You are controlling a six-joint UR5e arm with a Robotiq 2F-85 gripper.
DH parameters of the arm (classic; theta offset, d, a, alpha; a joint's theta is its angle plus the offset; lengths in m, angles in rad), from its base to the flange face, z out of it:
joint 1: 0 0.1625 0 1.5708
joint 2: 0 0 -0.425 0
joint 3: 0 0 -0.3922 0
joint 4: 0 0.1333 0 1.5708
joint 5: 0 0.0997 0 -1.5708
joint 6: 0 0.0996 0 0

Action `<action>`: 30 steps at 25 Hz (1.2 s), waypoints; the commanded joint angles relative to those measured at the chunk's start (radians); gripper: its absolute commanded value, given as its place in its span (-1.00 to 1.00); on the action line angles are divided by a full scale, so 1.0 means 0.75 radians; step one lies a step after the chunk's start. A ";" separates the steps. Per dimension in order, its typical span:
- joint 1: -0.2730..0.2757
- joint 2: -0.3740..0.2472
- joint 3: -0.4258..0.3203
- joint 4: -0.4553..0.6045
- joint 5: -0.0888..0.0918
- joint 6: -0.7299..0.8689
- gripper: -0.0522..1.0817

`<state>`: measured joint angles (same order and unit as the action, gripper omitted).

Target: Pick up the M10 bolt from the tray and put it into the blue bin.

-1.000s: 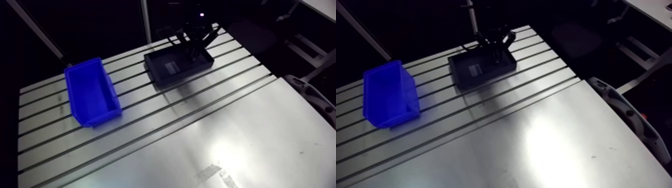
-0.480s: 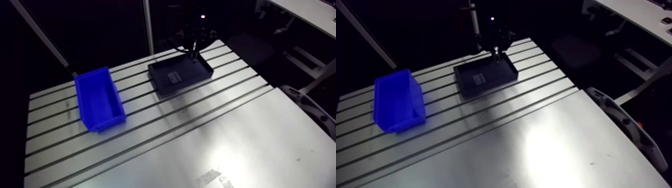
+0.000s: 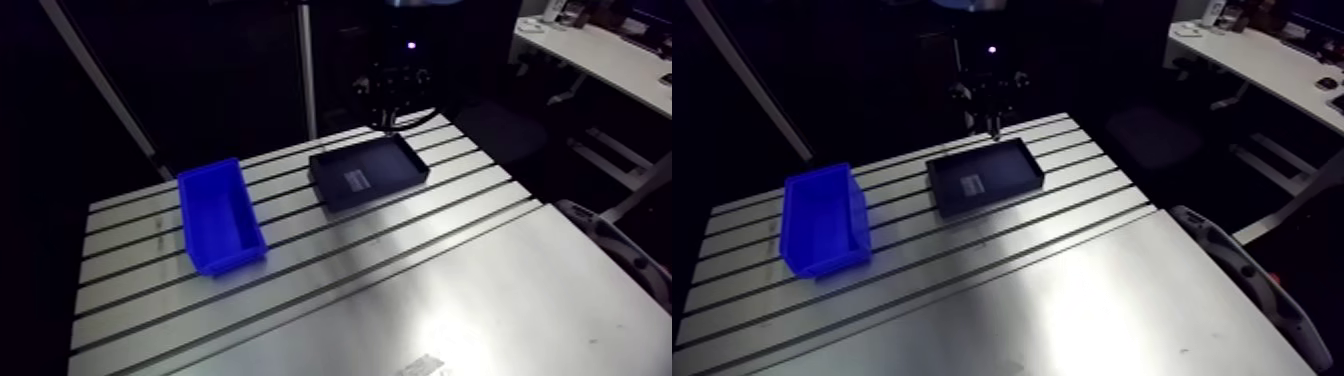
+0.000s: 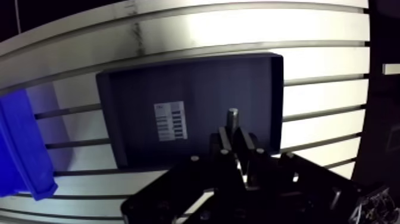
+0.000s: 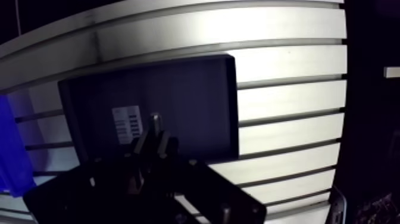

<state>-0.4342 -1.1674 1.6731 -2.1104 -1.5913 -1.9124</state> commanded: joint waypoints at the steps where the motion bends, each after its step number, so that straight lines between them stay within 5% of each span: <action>1: 0.002 -0.087 0.026 0.000 0.018 -0.259 0.95; 12: 0.080 -0.162 0.010 0.072 0.116 -0.699 0.95; 30: 0.327 -0.189 -0.086 0.330 0.125 -1.170 0.94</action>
<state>-0.2417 -1.3080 1.6337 -1.9124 -1.4970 -2.7292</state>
